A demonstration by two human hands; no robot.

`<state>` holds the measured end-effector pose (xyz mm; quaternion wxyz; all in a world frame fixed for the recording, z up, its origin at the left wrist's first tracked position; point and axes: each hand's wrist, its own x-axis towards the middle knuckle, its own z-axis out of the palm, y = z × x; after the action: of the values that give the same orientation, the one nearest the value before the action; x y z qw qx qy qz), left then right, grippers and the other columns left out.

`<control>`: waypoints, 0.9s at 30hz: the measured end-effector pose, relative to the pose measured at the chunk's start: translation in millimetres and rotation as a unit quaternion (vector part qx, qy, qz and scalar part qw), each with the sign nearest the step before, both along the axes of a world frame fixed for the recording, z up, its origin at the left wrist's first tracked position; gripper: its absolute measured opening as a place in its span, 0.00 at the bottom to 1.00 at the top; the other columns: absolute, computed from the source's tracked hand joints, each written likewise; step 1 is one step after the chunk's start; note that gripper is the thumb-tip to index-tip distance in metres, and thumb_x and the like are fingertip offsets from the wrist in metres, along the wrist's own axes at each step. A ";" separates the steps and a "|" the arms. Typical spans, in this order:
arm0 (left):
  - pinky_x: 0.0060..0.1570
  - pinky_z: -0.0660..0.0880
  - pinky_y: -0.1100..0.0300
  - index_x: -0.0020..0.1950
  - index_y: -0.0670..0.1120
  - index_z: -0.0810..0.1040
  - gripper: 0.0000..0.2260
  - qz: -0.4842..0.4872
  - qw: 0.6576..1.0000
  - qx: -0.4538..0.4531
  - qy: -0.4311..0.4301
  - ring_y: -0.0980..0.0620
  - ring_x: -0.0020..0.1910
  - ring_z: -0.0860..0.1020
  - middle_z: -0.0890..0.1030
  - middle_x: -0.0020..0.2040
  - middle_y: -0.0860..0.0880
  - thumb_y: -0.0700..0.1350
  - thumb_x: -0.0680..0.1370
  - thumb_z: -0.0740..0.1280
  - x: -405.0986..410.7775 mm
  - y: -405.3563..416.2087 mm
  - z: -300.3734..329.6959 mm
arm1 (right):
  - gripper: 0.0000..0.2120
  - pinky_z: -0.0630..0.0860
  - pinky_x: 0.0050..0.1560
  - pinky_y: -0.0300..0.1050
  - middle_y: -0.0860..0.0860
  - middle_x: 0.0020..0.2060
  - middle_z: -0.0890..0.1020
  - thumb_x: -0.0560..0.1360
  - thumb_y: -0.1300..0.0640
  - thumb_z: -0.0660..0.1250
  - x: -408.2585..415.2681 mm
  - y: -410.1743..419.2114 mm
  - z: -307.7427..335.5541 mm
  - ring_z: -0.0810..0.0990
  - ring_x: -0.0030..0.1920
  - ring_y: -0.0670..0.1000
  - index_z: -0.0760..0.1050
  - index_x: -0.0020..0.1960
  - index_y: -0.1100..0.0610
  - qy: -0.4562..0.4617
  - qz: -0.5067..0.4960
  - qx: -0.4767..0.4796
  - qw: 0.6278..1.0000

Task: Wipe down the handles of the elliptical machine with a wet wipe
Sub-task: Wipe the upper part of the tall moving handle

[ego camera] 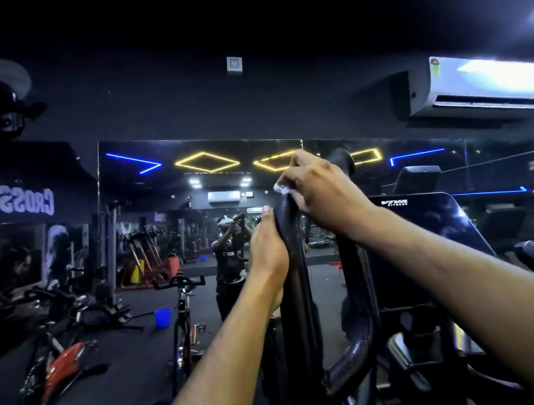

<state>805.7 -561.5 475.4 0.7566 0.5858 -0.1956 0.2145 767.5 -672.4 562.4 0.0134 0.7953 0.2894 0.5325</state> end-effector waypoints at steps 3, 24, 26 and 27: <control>0.54 0.81 0.51 0.52 0.48 0.84 0.27 -0.004 1.000 -0.003 -0.005 0.47 0.49 0.83 0.85 0.48 0.44 0.63 0.85 0.51 -3.3 -1.4 1.2 | 0.09 0.77 0.47 0.44 0.55 0.50 0.76 0.75 0.67 0.70 -9.5 -14.1 -15.5 0.79 0.46 0.53 0.80 0.54 0.61 0.025 0.039 -0.081 0.996; 0.54 0.79 0.51 0.52 0.46 0.86 0.30 -0.021 0.999 -0.028 0.002 0.46 0.50 0.84 0.87 0.49 0.43 0.60 0.88 0.48 -5.7 0.2 -2.3 | 0.09 0.67 0.37 0.27 0.49 0.48 0.68 0.79 0.64 0.66 -12.8 11.8 -30.6 0.73 0.41 0.48 0.81 0.57 0.60 -0.012 0.013 0.054 0.998; 0.63 0.78 0.47 0.51 0.49 0.86 0.29 -0.030 0.999 -0.037 0.004 0.46 0.55 0.84 0.87 0.51 0.44 0.61 0.87 0.48 -4.0 -0.2 -2.1 | 0.11 0.74 0.41 0.35 0.49 0.48 0.67 0.78 0.64 0.67 -20.7 3.3 -39.1 0.76 0.41 0.50 0.79 0.59 0.60 0.018 0.024 -0.008 1.000; 0.65 0.77 0.45 0.53 0.50 0.86 0.30 -0.043 0.998 -0.044 0.006 0.46 0.57 0.84 0.88 0.52 0.44 0.63 0.86 0.48 -3.7 0.2 -1.8 | 0.13 0.77 0.41 0.40 0.49 0.48 0.66 0.77 0.64 0.68 -23.3 -3.5 -40.8 0.75 0.40 0.50 0.78 0.61 0.60 0.023 0.018 -0.044 0.999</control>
<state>802.0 -561.3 473.6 0.7914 0.5445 -0.2063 0.1864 744.2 -676.0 521.6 0.0324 0.8009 0.3270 0.5005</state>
